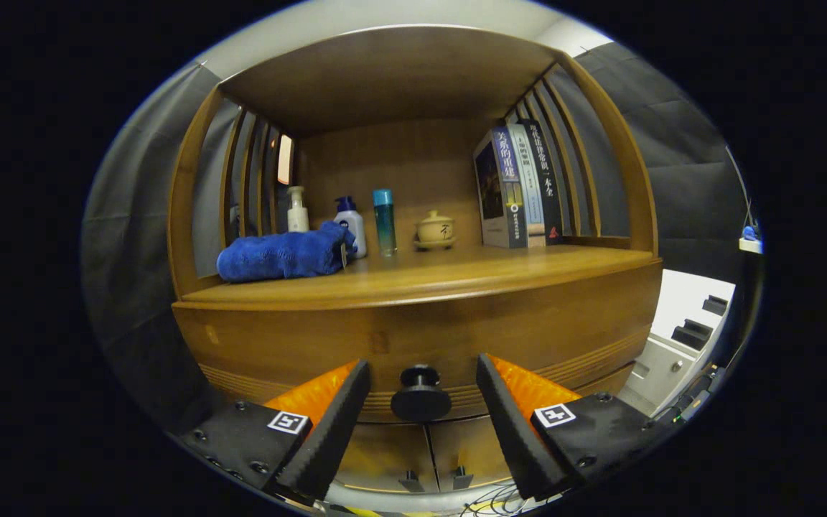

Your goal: Pull open the drawer, take out the items inside it, and place them on the countertop above the cabinet.

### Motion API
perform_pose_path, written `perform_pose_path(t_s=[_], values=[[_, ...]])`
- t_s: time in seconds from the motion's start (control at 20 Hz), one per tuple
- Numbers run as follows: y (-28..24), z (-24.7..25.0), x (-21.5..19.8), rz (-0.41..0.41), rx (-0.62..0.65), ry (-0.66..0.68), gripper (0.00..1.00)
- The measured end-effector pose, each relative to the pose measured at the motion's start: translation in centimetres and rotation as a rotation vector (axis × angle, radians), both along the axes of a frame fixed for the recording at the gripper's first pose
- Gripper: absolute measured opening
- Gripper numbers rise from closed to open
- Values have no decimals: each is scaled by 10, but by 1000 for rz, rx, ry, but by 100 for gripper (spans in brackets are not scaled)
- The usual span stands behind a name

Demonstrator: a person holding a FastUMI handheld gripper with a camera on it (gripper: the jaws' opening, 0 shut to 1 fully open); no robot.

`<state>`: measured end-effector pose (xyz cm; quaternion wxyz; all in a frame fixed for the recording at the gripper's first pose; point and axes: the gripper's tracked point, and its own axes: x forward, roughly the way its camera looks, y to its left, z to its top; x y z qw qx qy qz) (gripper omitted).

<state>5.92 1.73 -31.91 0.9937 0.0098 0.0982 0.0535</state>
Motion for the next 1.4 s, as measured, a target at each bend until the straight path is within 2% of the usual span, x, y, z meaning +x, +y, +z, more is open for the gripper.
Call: perform_pose_path(t_s=[0.1, 0.3, 0.5, 0.85, 1.0, 1.4], values=[[3, -7, 1, 14, -22, 11, 94], [4, -12, 3, 18, -24, 22, 83], [0, -12, 9, 3, -18, 12, 63], [-3, -15, 9, -11, -2, 28, 46], [-3, -16, 11, 3, -44, 29, 37], [-4, -18, 5, -37, -9, 31, 38]])
